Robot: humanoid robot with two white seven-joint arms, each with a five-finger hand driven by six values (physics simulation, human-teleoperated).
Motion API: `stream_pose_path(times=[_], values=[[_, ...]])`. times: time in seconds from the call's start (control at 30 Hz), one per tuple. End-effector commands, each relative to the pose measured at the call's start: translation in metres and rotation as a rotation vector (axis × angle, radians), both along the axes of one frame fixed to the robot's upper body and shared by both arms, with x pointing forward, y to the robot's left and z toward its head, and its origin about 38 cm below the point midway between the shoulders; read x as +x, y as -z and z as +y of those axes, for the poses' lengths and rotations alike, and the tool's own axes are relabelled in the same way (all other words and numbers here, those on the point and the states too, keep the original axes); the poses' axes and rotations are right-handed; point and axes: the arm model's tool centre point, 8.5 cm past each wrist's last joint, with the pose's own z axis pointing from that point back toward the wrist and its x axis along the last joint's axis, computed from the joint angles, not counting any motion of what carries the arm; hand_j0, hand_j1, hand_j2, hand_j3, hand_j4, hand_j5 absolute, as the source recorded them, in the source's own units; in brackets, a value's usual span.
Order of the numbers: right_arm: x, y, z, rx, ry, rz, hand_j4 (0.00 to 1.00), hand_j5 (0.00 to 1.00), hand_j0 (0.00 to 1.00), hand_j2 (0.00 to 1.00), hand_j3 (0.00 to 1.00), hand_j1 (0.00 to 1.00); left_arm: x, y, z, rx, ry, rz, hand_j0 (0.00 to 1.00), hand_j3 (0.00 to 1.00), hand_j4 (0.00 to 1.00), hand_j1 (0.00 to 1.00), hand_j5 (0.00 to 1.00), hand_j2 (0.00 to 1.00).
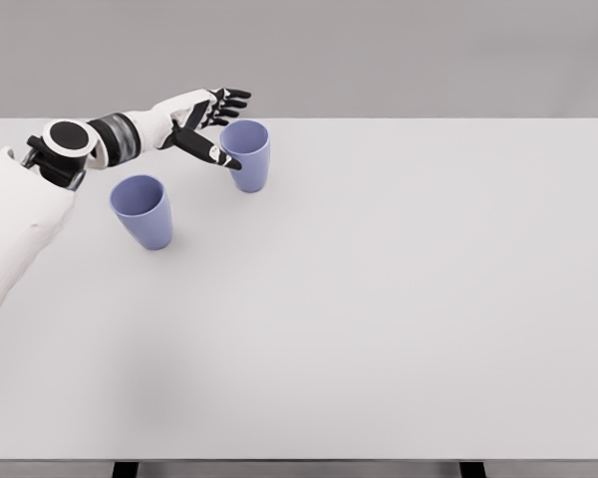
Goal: Place the right cup on the left cup with left arm
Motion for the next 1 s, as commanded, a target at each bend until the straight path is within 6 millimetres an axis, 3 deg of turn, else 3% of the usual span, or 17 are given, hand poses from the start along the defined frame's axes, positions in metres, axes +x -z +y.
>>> stream_pose_path(times=[0.0,0.97], values=[[0.000,0.000,0.000,0.000,0.000,0.000,1.00,1.00,1.00,1.00,1.00,1.00,0.000,0.001,0.000,-0.005,-0.004,0.005,1.00,1.00,1.00,1.00,1.00,1.00],[0.000,0.000,0.000,0.000,0.000,0.000,1.00,1.00,1.00,1.00,1.00,1.00,0.003,0.017,-0.009,-0.019,-0.018,0.047,1.00,1.00,1.00,1.00,1.00,1.00]])
